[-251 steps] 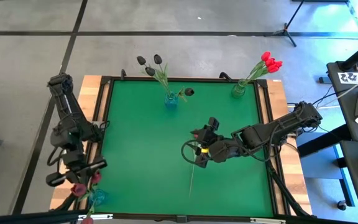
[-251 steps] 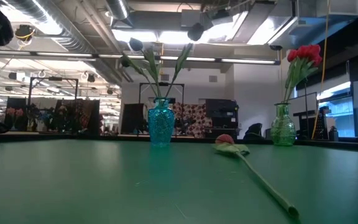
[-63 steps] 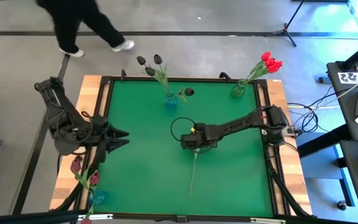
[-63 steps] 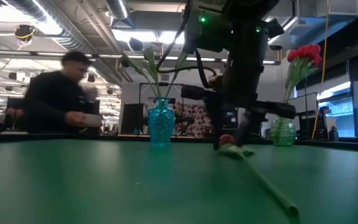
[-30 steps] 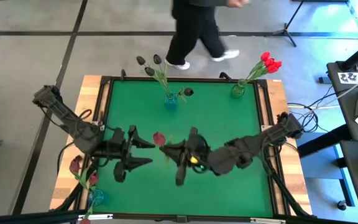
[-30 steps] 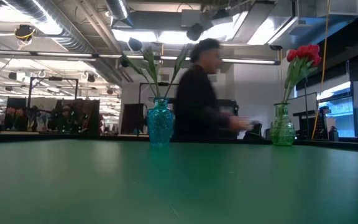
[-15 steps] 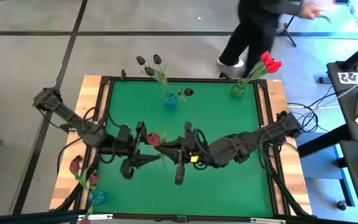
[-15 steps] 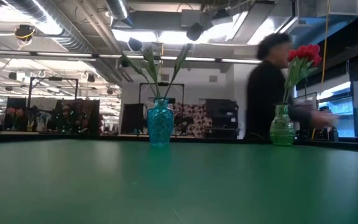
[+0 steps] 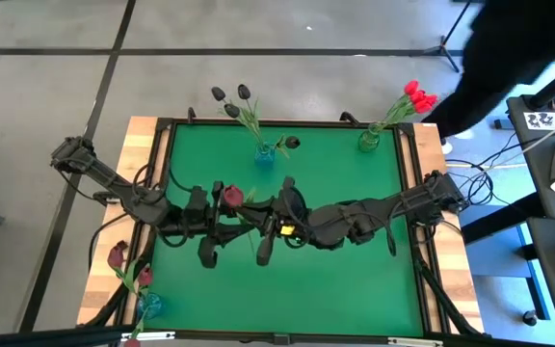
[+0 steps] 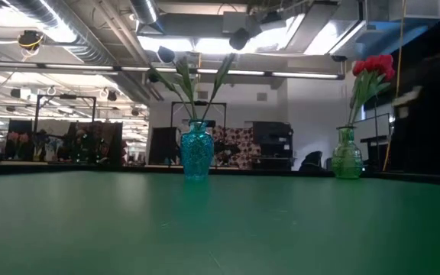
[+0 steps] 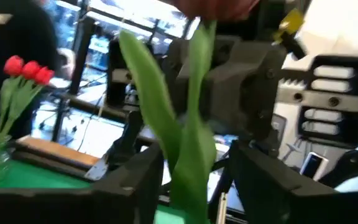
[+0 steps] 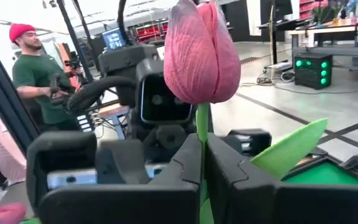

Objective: Sort flowers into vase by color
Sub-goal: Put the pink tulip into the bottom blue vase

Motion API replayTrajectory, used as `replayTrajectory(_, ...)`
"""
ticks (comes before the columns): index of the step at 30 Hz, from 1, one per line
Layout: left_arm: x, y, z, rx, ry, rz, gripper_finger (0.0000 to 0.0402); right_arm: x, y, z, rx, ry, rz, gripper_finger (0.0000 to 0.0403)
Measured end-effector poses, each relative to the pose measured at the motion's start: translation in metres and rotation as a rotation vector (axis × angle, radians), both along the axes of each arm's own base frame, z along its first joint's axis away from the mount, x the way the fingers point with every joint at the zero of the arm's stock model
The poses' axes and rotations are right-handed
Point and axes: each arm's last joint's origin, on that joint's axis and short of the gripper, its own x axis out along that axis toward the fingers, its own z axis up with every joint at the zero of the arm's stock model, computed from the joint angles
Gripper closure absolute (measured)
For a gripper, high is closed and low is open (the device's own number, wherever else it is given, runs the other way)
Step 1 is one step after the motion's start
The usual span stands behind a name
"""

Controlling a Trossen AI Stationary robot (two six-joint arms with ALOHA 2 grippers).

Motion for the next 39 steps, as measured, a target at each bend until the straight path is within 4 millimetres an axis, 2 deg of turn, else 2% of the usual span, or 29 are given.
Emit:
replayTrajectory(5, 0.0, 0.003, 0.0, -0.043, 0.007, 0.095, 0.0306, 0.0, 0.0, 0.0, -0.002, -0.001, -0.012, 0.0396)
replayTrajectory(9, 0.0, 0.003, -0.002, -0.006, 0.023, 0.103, 0.0384, 0.0, -0.001, -0.001, -0.004, 0.006, -0.018, 0.0378)
replayTrajectory(16, 0.001, 0.001, -0.004, -0.029, 0.031, 0.079, 0.0396, -0.001, -0.001, -0.002, -0.008, 0.016, -0.076, 0.034)
replayTrajectory(20, -0.007, -0.002, 0.0, -0.007, 0.032, 0.04, 0.0397, -0.004, 0.0, 0.003, -0.002, 0.007, -0.048, 0.0292)
replayTrajectory(24, -0.03, 0.0, 0.011, 0.009, 0.039, -0.022, 0.0399, -0.019, 0.003, 0.03, 0.008, -0.058, -0.021, 0.023)
replayTrajectory(28, -0.065, 0.008, 0.031, -0.022, -0.021, -0.11, 0.0399, -0.032, 0.011, 0.048, -0.079, -0.069, -0.031, 0.0179)
replayTrajectory(32, -0.098, 0.008, 0.048, -0.08, -0.114, -0.354, 0.04, -0.038, 0.017, 0.048, -0.123, -0.027, -0.096, 0.0152)
replayTrajectory(39, -0.139, 0.002, 0.062, -0.143, -0.207, -0.778, 0.0401, -0.04, 0.017, 0.04, -0.097, 0.042, -0.193, 0.0152)
